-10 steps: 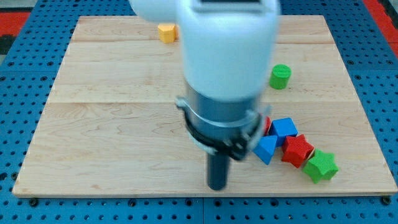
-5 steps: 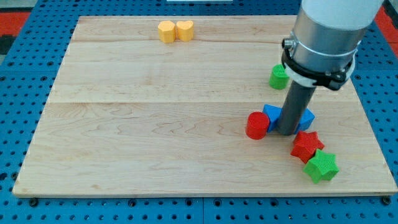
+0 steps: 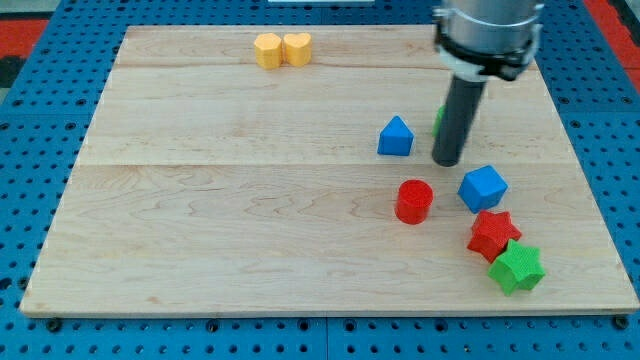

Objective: Place the blue triangle to the bottom of the heart

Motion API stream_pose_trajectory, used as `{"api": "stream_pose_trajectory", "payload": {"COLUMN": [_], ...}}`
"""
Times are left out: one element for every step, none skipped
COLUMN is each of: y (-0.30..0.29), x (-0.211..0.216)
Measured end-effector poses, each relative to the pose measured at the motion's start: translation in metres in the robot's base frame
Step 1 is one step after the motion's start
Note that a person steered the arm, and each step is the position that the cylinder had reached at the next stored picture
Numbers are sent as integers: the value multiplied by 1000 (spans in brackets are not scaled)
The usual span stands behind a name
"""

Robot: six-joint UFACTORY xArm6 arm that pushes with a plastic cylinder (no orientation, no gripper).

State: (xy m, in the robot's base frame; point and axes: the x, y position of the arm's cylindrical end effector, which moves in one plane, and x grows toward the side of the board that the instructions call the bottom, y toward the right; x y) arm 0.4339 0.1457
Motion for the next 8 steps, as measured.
{"api": "stream_pose_trajectory", "payload": {"y": [-93, -164, -138, -81, -87, -131, -99, -102], "x": [-18, -25, -34, -35, -90, -110, -93, -56]}}
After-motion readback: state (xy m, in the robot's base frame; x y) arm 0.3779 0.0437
